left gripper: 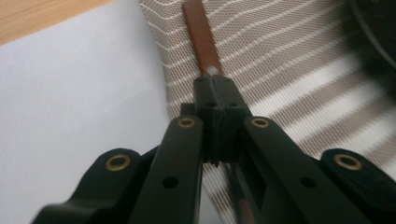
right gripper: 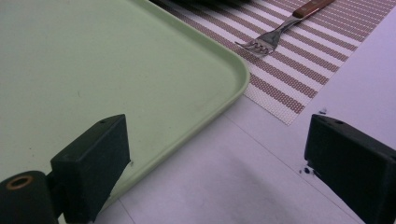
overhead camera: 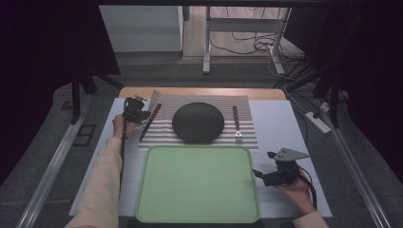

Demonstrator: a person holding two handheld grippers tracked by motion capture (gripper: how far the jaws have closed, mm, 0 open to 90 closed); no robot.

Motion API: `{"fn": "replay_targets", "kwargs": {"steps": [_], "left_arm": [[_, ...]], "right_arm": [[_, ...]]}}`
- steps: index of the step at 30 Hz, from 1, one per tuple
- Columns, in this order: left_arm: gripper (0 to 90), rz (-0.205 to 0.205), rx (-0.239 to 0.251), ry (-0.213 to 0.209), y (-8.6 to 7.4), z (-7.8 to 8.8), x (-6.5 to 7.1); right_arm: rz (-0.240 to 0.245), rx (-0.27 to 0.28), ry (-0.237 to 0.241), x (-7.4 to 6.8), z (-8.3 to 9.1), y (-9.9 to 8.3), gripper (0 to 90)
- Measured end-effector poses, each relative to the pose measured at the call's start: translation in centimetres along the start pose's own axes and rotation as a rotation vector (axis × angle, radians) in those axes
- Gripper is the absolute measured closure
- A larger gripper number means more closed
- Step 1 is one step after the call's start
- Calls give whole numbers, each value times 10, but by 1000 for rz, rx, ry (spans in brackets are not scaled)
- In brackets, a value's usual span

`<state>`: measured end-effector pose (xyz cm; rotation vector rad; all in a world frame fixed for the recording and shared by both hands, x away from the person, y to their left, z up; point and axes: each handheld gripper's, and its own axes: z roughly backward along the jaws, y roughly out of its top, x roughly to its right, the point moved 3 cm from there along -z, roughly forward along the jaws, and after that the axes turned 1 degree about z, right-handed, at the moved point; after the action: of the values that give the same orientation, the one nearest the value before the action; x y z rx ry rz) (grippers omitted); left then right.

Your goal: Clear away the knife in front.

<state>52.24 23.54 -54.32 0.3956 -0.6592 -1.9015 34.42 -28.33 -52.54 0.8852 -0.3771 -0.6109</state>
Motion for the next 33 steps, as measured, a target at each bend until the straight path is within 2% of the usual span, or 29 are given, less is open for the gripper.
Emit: {"fn": "replay_targets", "kwargs": {"steps": [7, 13, 17, 18, 21, 22, 23, 25, 29, 33], "left_arm": [[888, 8, -17, 5, 8, -14, -6], [890, -18, -34, -10, 12, -22, 0], [889, -38, -42, -34, 14, -23, 6], [889, -51, -43, -52, 15, -23, 12], [890, -71, -45, -64, 16, -24, 18], [889, -90, -48, -78, 16, -24, 24], [889, -90, -48, -78, 16, -24, 24], [889, -116, -55, -94, 16, -25, 34], [889, -137, -55, -108, 16, -24, 42], [889, -142, -50, -111, 16, -21, 44]], "right_arm": [[-3, -6, 0, 0, 1, -1, 68], [-1, -9, 3, 0, 1, -1, 68], [-3, -7, 4, 0, 1, -1, 68], [-2, -8, 4, 0, 1, -1, 68], [-2, -8, 4, 0, 1, -1, 68], [-4, -5, 4, 0, 1, -1, 68], [-4, -5, 4, 0, 1, -1, 68], [-5, -3, 6, 0, 1, -2, 68], [-5, -5, 5, 0, 1, -2, 68], [-2, -7, 8, 0, 1, -2, 68]]}}
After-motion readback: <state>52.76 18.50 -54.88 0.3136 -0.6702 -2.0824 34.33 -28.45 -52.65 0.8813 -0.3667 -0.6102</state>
